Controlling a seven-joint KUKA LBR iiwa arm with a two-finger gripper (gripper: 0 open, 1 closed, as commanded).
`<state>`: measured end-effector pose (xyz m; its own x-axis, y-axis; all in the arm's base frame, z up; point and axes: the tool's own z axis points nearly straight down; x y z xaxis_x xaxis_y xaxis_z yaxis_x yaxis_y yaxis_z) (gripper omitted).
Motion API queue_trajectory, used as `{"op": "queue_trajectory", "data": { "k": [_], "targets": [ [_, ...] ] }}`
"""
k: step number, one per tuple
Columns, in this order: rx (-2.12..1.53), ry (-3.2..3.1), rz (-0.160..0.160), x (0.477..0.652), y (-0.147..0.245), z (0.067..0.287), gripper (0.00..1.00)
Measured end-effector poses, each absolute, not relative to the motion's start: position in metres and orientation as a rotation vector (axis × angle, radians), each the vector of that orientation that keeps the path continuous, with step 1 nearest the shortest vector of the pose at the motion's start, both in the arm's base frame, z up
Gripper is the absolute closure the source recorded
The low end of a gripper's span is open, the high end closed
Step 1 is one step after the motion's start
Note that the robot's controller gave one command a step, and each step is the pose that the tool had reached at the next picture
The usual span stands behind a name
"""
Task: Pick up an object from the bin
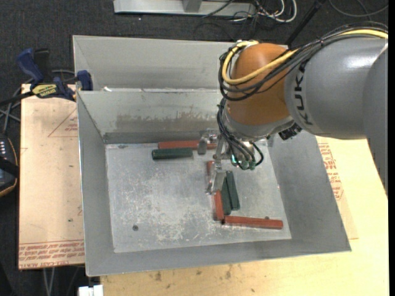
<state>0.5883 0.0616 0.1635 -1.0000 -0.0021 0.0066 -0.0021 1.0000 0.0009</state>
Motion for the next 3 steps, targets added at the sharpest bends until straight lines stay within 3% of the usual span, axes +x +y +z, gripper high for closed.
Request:
{"op": "queue_trajectory", "data": {
  "k": [1,2,3],
  "targets": [
    [0.001,-3.143,-0.002,0.590,0.061,0.168,0.00],
    [0.096,-3.151,-0.003,0.620,0.125,0.112,0.00],
    [0.187,-3.133,-0.003,0.633,0.143,0.108,0.00]
  ]
}}
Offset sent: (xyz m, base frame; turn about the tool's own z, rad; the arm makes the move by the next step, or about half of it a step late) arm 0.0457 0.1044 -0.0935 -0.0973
